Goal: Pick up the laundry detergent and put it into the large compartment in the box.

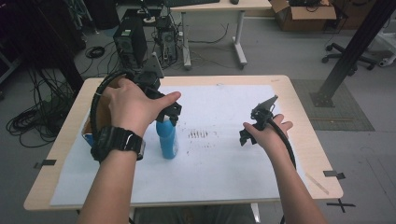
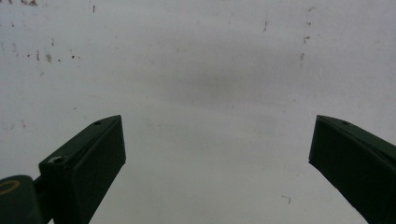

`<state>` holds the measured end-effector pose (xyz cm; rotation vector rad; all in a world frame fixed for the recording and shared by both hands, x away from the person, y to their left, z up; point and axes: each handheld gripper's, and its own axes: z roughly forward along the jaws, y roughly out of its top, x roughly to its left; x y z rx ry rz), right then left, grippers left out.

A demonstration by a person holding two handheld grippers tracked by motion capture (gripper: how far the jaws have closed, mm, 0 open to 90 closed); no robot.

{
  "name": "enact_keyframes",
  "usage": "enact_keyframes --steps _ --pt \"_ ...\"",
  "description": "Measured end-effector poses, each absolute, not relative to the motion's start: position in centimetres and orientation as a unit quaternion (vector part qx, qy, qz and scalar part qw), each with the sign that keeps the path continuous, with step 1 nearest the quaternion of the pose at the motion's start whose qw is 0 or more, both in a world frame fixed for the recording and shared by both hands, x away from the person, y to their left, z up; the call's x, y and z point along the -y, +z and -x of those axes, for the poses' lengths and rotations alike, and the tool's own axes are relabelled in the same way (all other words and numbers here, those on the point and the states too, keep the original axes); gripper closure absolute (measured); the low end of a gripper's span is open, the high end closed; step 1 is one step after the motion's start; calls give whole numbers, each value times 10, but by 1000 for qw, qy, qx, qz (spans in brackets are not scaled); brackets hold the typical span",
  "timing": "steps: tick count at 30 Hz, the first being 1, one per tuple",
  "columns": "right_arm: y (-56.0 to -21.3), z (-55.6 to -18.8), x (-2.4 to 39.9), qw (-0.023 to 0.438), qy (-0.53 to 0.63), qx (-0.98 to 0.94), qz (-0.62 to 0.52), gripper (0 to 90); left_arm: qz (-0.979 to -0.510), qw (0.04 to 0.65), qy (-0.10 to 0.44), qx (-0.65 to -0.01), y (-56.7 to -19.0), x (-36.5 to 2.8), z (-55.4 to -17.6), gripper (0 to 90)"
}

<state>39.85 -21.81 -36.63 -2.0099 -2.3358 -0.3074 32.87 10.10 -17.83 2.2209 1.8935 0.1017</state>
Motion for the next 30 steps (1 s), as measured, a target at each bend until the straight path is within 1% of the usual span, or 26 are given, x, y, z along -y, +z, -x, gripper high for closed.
enact_keyframes --steps 13,30 --pt "-365 -397 221 22 -101 756 647 38 -759 105 37 -642 -177 -95 -335 46" --pt "-370 -399 224 26 -104 757 645 38 -750 105 38 -652 -183 -88 -356 46"
